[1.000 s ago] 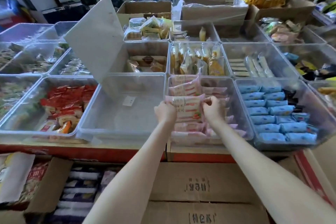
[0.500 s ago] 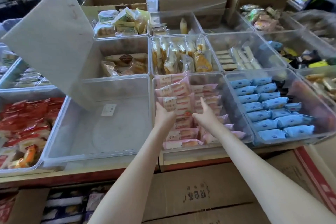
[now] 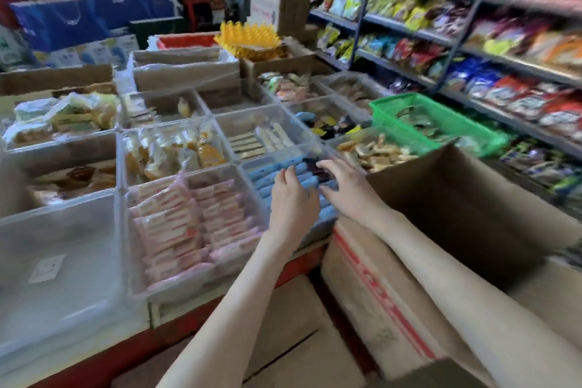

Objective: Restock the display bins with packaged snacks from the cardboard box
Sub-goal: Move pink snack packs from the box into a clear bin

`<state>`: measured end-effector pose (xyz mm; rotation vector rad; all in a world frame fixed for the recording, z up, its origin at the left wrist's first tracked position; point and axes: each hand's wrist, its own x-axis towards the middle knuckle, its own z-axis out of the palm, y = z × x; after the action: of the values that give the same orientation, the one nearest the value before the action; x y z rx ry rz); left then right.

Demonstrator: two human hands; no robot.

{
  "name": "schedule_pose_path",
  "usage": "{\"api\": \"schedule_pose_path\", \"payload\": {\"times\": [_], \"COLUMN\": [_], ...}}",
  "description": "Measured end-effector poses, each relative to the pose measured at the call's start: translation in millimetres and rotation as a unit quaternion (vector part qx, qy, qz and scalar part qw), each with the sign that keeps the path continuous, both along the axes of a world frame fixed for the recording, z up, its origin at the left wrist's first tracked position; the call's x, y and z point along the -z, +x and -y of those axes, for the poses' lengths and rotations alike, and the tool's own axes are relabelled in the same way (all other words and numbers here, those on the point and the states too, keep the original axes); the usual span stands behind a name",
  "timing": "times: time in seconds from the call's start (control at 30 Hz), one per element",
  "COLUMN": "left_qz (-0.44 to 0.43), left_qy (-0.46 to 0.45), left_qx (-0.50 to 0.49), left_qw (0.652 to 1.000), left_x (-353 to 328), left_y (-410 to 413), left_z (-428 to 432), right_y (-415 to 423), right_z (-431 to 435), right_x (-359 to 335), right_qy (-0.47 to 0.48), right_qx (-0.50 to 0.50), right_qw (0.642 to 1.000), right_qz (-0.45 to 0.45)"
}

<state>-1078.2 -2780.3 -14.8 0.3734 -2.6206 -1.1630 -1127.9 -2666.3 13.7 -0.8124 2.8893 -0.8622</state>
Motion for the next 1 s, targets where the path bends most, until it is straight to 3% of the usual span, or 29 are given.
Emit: {"api": "schedule_pose_path", "payload": {"times": [0.17, 0.3, 0.63, 0.77, 0.9, 1.0], "left_qz": [-0.007, 0.067, 0.248, 0.363, 0.426, 0.485], "left_qy": [-0.068, -0.139, -0.191, -0.139, 0.007, 0.097], "left_qx": [0.073, 0.123, 0.093, 0.089, 0.045, -0.033], "left_qw": [0.995, 0.980, 0.945, 0.917, 0.903, 0.868], "left_x": [-25, -17, 112, 186, 245, 289], "left_y": [-16, -42, -95, -117, -129, -131], "left_z": [-144, -242, -304, -312, -327, -331], "right_y": [2, -9, -88, -130, -158, -165], "right_z": [-156, -261, -328, -329, -337, -335], "right_x": [-11, 10, 121, 192, 274, 303], "right_qy": [0.019, 0.057, 0.138, 0.166, 0.197, 0.206], "right_qx": [0.040, 0.072, 0.040, -0.001, 0.019, -0.004], "right_qw": [0.999, 0.995, 0.975, 0.952, 0.905, 0.869], "right_qz": [-0.016, 0.032, 0.167, 0.259, 0.377, 0.451]}}
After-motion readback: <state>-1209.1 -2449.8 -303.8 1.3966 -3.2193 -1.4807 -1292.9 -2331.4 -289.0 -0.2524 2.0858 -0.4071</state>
